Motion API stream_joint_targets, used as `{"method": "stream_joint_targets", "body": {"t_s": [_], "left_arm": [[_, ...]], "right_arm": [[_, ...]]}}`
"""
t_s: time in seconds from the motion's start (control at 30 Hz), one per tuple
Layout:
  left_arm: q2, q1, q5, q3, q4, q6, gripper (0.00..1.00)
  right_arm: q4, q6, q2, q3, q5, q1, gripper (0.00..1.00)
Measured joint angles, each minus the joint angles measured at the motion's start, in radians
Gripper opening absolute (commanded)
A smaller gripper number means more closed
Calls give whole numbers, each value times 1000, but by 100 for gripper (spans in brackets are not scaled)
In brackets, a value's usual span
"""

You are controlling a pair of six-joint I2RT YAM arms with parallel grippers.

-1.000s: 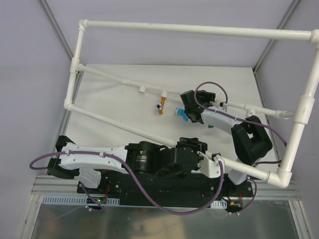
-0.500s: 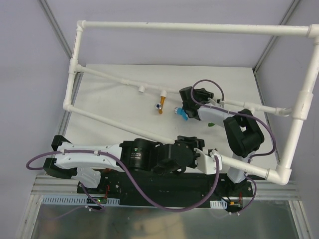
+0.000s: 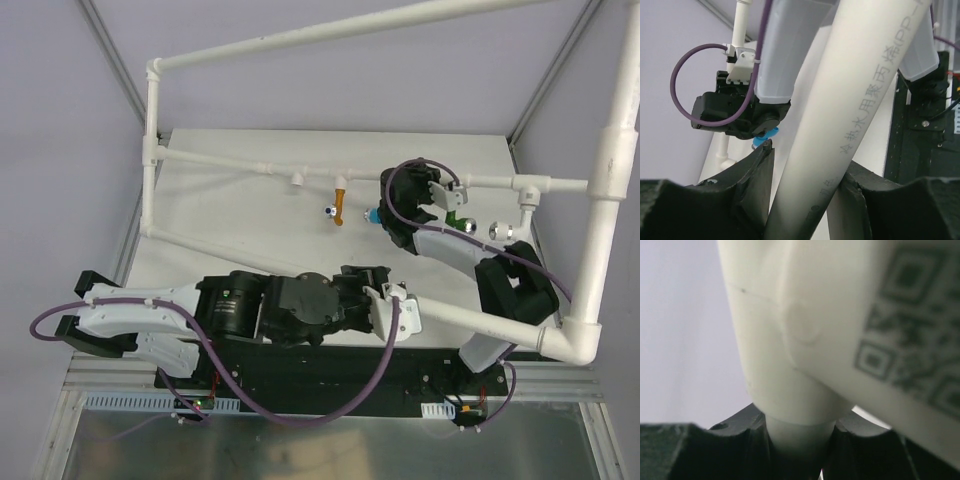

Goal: Install the water faucets
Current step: Adjust the adaptor at the center of the board.

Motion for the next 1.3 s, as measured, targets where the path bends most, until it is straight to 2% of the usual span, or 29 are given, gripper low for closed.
{"method": "stream_joint_targets", "body": {"t_s": [0.2,0.5,0.8,0.97,1.1,1.3], "left_arm": [[-76,-9,28,32,41,4,0],[-143,-8,45,50,111,2,0],[-204,-9,85,72,208,-18,0],[-219,-8,89,108,255,-58,0],[-235,-8,88,136,277,-84,0],[-274,-5,61,183,316,-94,0]], "right_arm": [[31,-262,-133,0,37,-8,0],[-1,-565,-230,100,59,-14,0],[-155,-823,-354,224,99,-26,0],[-349,-934,-365,390,100,-21,0],[-462,-1025,-365,496,109,8,0],[-544,-1214,-359,614,142,84,0]]}}
